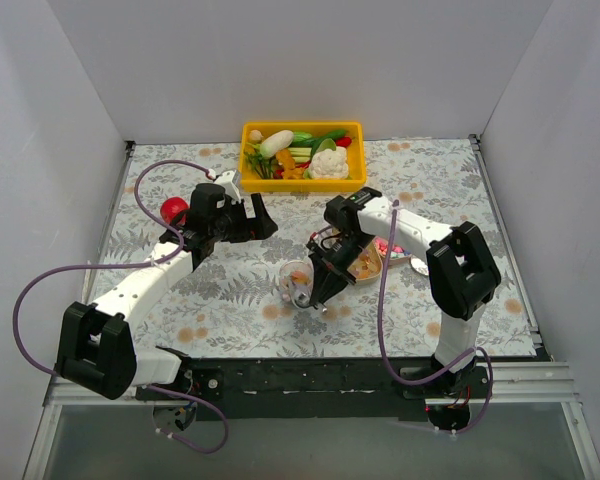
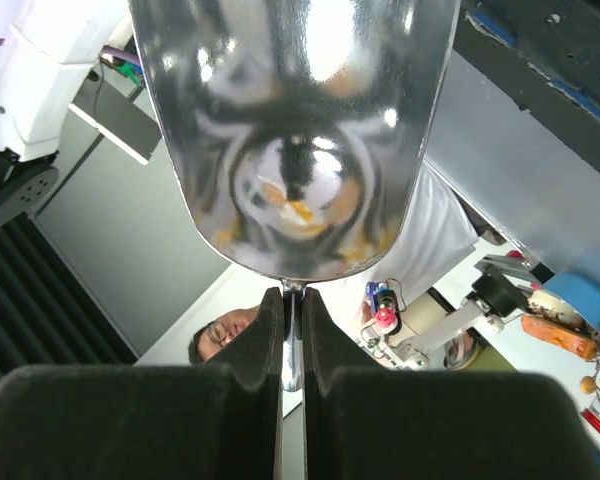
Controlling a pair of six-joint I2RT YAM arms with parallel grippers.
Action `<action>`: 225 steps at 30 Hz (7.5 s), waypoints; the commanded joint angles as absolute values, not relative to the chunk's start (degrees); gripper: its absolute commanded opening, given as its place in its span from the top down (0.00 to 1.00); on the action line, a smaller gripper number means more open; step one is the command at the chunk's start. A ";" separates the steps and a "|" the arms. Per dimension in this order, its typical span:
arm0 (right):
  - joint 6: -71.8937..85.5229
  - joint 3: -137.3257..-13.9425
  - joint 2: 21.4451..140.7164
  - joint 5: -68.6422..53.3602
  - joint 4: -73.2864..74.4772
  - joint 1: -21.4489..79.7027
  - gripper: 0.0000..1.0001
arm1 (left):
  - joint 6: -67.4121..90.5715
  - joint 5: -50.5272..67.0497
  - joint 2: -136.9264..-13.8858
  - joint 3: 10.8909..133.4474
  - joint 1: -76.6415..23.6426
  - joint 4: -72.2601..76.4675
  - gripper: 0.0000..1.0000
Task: Pack the candies
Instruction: Place the fake candies in the packing bottle, then scoop the fake candies from the storage box.
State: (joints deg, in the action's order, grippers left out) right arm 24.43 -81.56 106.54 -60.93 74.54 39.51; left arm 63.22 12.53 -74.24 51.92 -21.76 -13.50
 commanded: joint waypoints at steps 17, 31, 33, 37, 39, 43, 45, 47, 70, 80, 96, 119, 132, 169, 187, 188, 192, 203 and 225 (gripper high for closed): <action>24.88 -92.73 98.79 -46.51 75.15 25.76 0.99 | 61.44 13.01 -73.83 55.46 -21.88 -13.36 0.02; 18.10 -82.62 96.41 -10.38 75.15 22.94 0.99 | 60.64 15.64 -78.92 59.50 -21.88 -15.38 0.02; 18.10 -82.88 96.68 -6.27 75.23 23.11 0.99 | 60.64 15.91 -79.36 60.20 -21.88 -15.56 0.02; 16.52 -83.58 97.56 -1.94 75.15 23.20 0.99 | 60.29 15.91 -80.33 60.91 -21.88 -15.64 0.02; 16.26 -82.54 98.00 -2.72 75.15 23.20 0.99 | 59.86 15.73 -81.12 61.26 -21.88 -16.08 0.02; 15.73 -81.39 98.70 -4.74 75.23 24.43 0.99 | 59.77 16.34 -82.44 62.05 -21.88 -15.38 0.02; 15.64 -81.12 99.05 -6.23 75.15 25.13 0.99 | 59.59 17.83 -84.19 62.40 -21.88 -14.07 0.02; 15.64 -80.68 99.58 -7.55 75.15 25.57 0.99 | 59.15 18.80 -86.99 64.15 -21.97 -13.62 0.02; 18.02 -92.63 105.65 -15.64 75.15 28.48 0.99 | 52.73 25.67 -108.63 79.28 -37.79 -7.30 0.02; 19.86 -93.95 102.39 -18.27 75.06 28.30 0.99 | 53.87 22.06 -112.32 76.99 -38.76 -7.47 0.02; 20.13 -89.83 101.78 -22.59 75.06 25.05 0.99 | 53.88 19.08 -115.31 80.06 -39.02 -9.84 0.04; 18.37 -85.34 101.77 -21.09 75.23 22.15 0.99 | 55.46 6.77 -105.64 82.18 -37.53 -9.75 0.02; 17.84 -81.73 102.13 -27.33 75.32 20.39 0.99 | 53.79 3.17 -108.54 83.41 -37.35 -10.20 0.02; 16.00 -101.52 119.53 -13.97 75.15 19.86 0.99 | 58.71 11.25 -133.06 111.52 -34.54 -23.20 0.02; 16.00 -94.49 114.52 -18.46 75.15 22.32 0.99 | 54.05 16.87 -136.85 109.96 -34.72 -22.07 0.02; 16.08 -94.31 114.61 -18.28 75.15 22.15 0.99 | 53.97 17.40 -136.24 109.34 -34.72 -21.80 0.03; 16.17 -97.02 116.72 -17.23 75.15 21.97 0.99 | 53.79 18.81 -134.04 104.96 -34.89 -19.52 0.05; 16.87 -105.64 123.66 -14.24 75.15 21.36 0.99 | 55.10 19.87 -131.31 101.95 -34.89 -17.49 0.12; 15.73 -103.80 121.91 -11.34 74.88 21.53 0.99 | 69.26 19.69 -129.71 106.32 -28.74 -12.03 0.23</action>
